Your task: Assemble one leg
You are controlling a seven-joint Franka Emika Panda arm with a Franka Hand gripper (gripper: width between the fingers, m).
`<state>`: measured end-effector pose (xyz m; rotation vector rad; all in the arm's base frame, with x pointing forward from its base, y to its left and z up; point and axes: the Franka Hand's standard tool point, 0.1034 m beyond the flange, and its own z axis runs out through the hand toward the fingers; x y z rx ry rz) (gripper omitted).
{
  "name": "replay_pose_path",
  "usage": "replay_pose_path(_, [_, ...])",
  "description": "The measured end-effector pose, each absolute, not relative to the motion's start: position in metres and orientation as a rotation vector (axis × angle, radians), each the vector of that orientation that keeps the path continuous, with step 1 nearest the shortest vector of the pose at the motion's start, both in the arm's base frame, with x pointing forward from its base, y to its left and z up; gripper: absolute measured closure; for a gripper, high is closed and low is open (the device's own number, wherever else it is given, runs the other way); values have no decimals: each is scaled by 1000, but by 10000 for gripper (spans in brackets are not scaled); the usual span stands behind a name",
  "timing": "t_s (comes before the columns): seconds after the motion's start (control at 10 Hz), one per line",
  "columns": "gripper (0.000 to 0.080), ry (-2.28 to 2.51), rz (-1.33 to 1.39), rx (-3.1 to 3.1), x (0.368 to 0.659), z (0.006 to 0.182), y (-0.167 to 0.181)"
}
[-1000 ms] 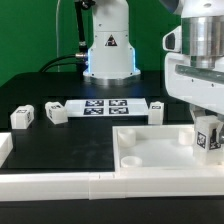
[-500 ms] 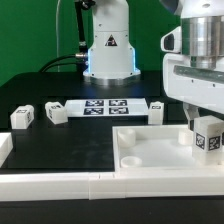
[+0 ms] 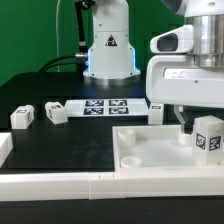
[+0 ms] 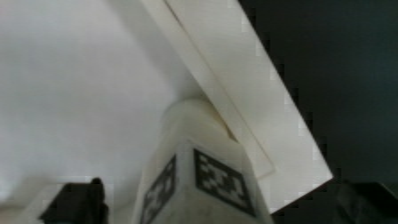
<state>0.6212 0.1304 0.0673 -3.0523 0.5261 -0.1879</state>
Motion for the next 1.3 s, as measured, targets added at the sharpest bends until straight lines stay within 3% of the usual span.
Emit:
replay_pose_path(0.3, [150,167,-203,-3109,622,65,125])
replay_pose_path(0.4, [189,118,-204,-3113,622,65,124])
replay_pose_path(0.5, [325,125,-203,-3112,622,65,124])
replay_pose_path(0.6, [325,126,-202,-3113,622,64,124])
replay_pose_path(0.7, [472,129,-199,-3115,621,64,122])
replay_pose_path(0.8, [511,129,-199,-3115,621,63,122])
replay_pose_path(1.1, [511,194,-199,-3108,621,63,122])
replay_pose_path(1.3, [511,685,-185,-3022,620,63,118])
